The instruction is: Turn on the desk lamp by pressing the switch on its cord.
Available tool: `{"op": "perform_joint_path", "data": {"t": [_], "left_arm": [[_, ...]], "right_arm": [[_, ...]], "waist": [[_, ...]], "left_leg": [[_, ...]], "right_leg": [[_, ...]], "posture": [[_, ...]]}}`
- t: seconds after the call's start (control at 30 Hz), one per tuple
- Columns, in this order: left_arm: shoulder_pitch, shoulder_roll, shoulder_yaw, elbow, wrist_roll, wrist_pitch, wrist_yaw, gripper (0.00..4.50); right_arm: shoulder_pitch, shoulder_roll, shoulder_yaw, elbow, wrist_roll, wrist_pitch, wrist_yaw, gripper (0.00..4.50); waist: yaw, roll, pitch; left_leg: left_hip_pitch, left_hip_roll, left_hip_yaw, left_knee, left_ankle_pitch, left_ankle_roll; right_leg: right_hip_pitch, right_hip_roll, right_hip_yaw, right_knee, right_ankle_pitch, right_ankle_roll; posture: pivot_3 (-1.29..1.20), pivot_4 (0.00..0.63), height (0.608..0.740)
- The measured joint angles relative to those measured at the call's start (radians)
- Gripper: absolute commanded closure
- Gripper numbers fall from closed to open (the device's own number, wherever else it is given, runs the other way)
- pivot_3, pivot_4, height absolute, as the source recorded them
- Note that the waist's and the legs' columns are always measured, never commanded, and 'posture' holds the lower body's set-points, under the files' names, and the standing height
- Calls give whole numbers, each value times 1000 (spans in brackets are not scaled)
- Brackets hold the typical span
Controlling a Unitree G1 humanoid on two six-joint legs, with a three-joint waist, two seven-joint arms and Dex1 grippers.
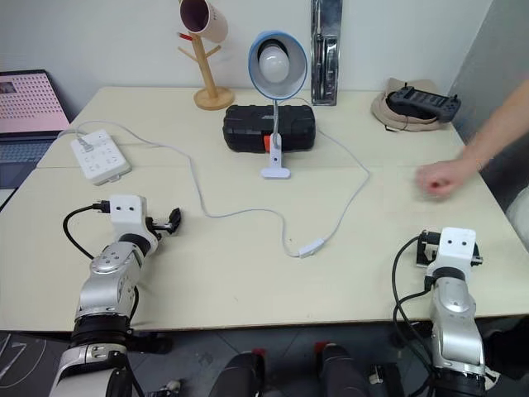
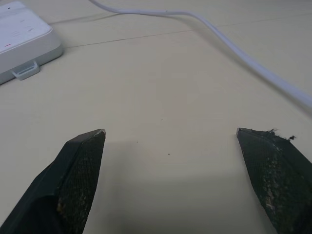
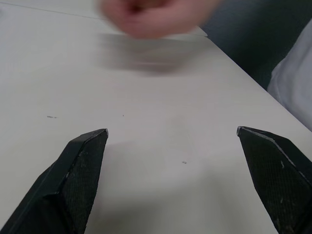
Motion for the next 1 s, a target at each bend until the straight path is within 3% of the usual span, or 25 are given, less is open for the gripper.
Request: {"op": "perform_joint_path", "data": {"t": [0.5,0.63,0.83,0.93,1.0], "left_arm": [[12,1,5,-18,-3,-1,-2,0],[42,7,-1,-106,-29,37,-72,0],[55,64,-45,-302,-107,95,-259,0],[54,129,-157,-436,-184,201,-446,0],[46,177,-226,-533,-233,245,-570,0]], "right_arm": [[-20,-10,7,-3,0,1,12,54],[-42,-64,18,-9,22,34,89,54],[-114,-230,106,-42,144,52,417,54],[-234,-413,238,-30,234,52,775,54],[-324,-479,315,-24,258,7,968,54]], "waist": [[0,0,0],[-1,0,0],[-2,0,0],[-4,1,2],[-6,0,2]], "left_leg": [[0,0,0,0,0,0],[0,0,0,0,0,0],[0,0,0,-1,0,0],[-1,0,0,0,0,0],[0,1,0,-1,0,0]], "right_leg": [[0,0,0,0,0,0],[0,0,0,0,0,0],[0,0,0,-1,0,0],[0,0,0,-2,0,0],[1,2,-1,-3,0,0]], "posture": [[0,150,740],[0,150,740],[0,150,740],[0,150,740],[0,150,740]]}}
